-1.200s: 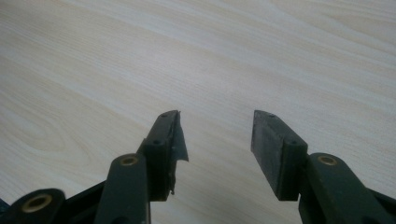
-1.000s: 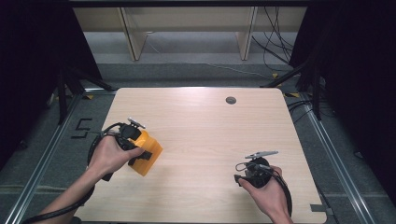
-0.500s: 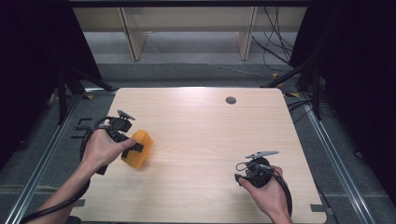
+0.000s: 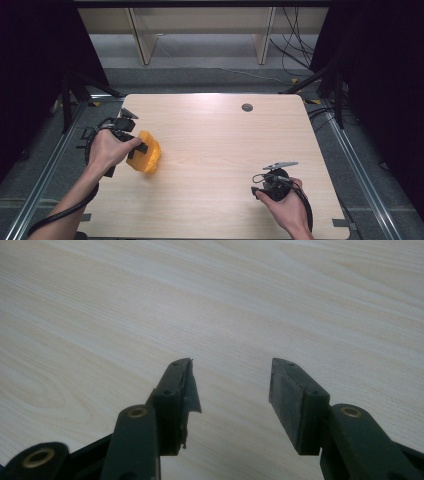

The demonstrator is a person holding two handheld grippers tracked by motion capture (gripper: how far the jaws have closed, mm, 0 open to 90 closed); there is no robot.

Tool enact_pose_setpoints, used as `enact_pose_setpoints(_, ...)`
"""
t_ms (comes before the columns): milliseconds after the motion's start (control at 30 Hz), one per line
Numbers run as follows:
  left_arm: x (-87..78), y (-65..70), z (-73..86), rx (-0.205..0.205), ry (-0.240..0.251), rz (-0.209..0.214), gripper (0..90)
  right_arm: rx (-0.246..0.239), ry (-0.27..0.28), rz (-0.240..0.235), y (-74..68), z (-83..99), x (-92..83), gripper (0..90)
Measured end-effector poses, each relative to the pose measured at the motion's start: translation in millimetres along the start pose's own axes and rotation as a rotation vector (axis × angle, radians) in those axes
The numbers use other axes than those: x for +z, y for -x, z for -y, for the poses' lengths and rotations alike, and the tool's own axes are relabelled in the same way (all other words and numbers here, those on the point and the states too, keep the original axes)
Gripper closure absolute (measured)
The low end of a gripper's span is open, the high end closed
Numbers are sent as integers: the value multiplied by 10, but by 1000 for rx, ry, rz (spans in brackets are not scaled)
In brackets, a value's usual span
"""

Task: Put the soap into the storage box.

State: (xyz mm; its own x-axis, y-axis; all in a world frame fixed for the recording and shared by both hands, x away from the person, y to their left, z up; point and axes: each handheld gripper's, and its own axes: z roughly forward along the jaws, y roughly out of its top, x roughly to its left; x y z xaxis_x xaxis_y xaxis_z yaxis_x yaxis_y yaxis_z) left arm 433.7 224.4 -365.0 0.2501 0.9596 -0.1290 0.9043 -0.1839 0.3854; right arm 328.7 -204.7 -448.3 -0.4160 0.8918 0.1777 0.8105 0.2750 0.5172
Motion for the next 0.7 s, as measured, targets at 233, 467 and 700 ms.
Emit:
enact_pose_setpoints(233, 107, -54, -84, -10, -13, -52, 608, 17, 2, -16, -2, -1, -6, 521)
enact_pose_setpoints(467, 202, -50, -122, -23, -17, -44, 608, -1, 1, 0, 0, 0, -2, 521)
enact_pose_setpoints(700, 259, -51, -136, -22, -32, -58, 608, 12, -1, -22, -2, -1, -9, 520)
